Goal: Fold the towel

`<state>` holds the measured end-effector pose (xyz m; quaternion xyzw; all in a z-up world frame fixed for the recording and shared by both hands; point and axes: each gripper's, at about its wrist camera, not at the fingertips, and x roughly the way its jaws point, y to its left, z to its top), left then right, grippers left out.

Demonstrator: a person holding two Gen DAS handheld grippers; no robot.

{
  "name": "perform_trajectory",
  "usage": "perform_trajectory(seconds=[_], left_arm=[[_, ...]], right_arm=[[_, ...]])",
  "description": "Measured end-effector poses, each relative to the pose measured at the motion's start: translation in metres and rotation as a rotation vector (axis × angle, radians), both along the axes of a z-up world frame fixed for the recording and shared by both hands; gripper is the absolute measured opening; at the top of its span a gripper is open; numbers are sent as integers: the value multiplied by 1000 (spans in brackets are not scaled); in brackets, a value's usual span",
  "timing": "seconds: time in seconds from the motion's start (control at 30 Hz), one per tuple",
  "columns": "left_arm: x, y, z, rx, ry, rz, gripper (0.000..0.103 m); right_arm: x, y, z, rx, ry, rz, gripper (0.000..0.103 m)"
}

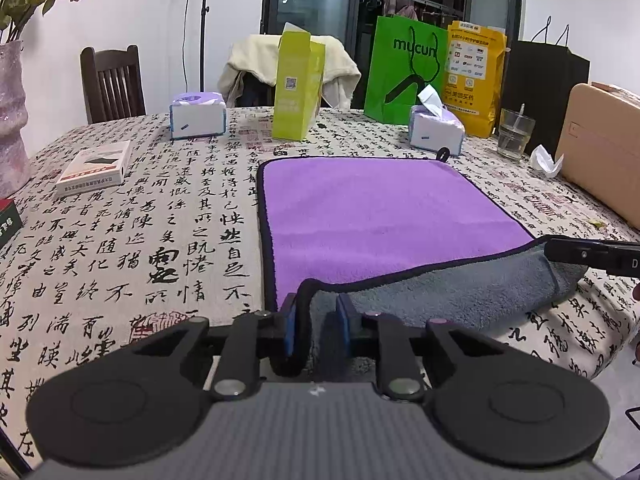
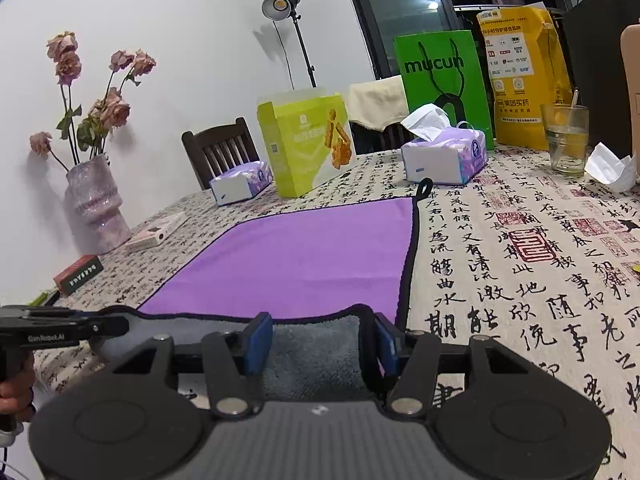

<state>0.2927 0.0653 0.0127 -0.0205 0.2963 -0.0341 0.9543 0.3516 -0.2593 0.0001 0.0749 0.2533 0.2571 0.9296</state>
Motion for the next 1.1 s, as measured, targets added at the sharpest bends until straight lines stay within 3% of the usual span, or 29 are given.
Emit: perform_trajectory(seconds=[0.17,0.23,0.33,0.43,0.57,0.73,0.87,1.1], left_arm=[[1,-1,0,5,1,-3,21],[2,0,0,7,1,-2,21],[0,0,1,9,1,1,21],[-1,0,-1,8,7,1,19],[-3,-3,0,13,3,2,7],[-4,-7,9,44,-45,-9,6],[3,-14,15,100,-75,-9,5],[16,-14,24,116,-95,-11,5]], right_arm=[[6,1,-1,-13,11,-13,49],[8,4,-4,-52,14,-28,30],[7,5,-4,-91,22,-30,15],[0,1,-2,-113,7,-21,13],[-1,0,-3,-111,12,-15,12],[-3,5,0,-133,-14,-9,6],[-3,9,4,-153,-52,-2,5],[3,11,9,-171,-76,-1,5]])
